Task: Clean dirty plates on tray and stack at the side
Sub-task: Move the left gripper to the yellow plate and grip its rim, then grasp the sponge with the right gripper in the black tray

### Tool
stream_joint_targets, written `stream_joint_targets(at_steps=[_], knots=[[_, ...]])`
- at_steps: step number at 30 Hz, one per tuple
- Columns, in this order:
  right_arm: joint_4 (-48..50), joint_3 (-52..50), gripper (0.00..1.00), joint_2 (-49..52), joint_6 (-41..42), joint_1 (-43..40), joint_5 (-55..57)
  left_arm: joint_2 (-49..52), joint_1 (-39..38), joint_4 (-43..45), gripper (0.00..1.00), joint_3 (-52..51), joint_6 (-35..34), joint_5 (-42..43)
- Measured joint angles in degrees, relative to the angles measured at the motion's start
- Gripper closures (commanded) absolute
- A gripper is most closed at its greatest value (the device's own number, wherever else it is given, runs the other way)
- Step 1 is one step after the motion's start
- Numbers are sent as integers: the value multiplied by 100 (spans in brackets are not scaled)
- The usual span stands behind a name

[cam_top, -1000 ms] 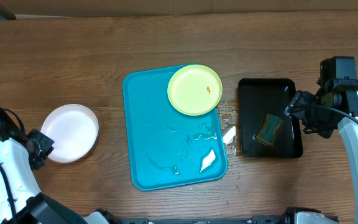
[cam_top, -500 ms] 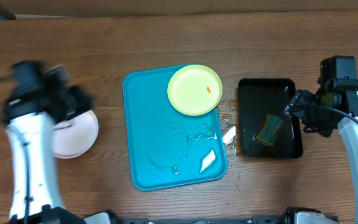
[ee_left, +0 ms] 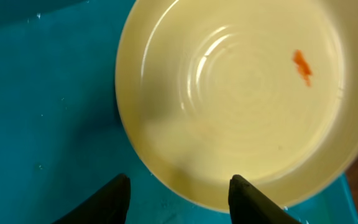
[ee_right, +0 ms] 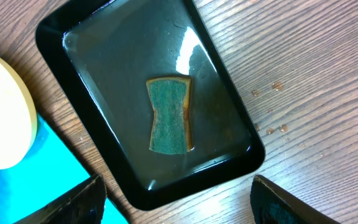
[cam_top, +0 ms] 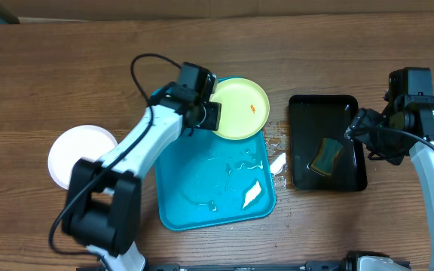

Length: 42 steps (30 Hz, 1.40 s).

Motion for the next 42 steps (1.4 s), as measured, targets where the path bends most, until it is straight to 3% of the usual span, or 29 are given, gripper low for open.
stream_joint_targets(at_steps=[8,9,10,11,19,31,38,42], knots=[[0,0,24,0,-2,0,-2,540,17,299,64,0,-1257,-345],[0,0,24,0,0,0,0,601,17,315,81,0,-1353,-337],[0,0,24,0,2,0,0,669,17,326,92,0,-1427,-306],[0,0,24,0,2,0,0,726,17,302,96,2,-1499,-273],[0,0,24,0,-2,0,0,758,66,-323,96,87,-1425,-129],[367,-267,26,0,-439,-9,-798,-321,267,-2570,96,87,-872,-883],[1574,-1528,34,179,-256,140,-1043,-323,267,-2343,96,-413,-809,-992],[2221,-2044,43,616,-17,166,-1045,-321,267,-2013,86,-918,-767,-992]])
